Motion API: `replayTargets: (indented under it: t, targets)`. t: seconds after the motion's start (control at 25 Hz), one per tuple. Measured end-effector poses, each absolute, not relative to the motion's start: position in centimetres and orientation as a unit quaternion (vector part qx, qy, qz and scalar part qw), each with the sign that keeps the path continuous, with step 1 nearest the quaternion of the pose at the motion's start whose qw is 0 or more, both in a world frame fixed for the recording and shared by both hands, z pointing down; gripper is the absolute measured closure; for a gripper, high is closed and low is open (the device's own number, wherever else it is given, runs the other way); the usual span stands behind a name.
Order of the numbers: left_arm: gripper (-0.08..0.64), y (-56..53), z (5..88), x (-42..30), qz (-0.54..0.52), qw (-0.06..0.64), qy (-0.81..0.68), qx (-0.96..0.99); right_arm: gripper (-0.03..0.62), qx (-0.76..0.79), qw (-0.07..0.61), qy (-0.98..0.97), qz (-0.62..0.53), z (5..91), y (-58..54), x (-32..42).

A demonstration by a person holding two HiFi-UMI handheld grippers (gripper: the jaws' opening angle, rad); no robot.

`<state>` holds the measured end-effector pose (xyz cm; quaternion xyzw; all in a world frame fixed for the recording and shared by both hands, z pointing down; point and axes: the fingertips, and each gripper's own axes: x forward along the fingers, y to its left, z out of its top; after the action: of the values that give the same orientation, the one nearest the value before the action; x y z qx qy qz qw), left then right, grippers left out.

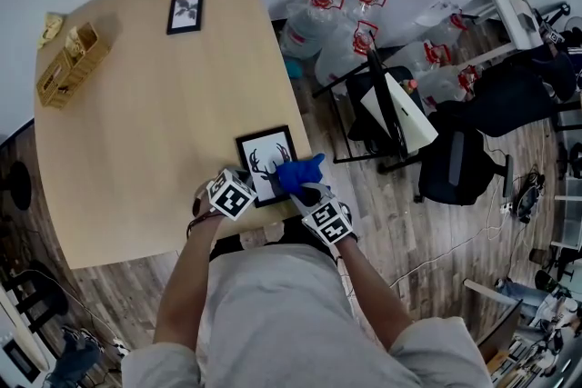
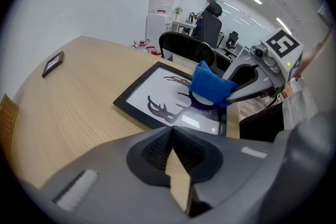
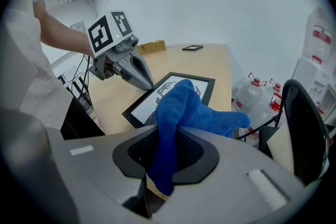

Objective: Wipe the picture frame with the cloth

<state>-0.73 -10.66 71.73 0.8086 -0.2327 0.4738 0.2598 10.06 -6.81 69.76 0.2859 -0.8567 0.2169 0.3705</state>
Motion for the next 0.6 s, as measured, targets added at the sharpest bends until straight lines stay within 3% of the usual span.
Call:
replayTargets:
  t: [0.6]
  targets:
    - [0.506, -10.7, 71.6, -0.8, 0.470, 0.268, -0.235, 0.808, 0.532, 0.265, 0.377, -0.858, 0.227, 69.3, -5.3, 9.6]
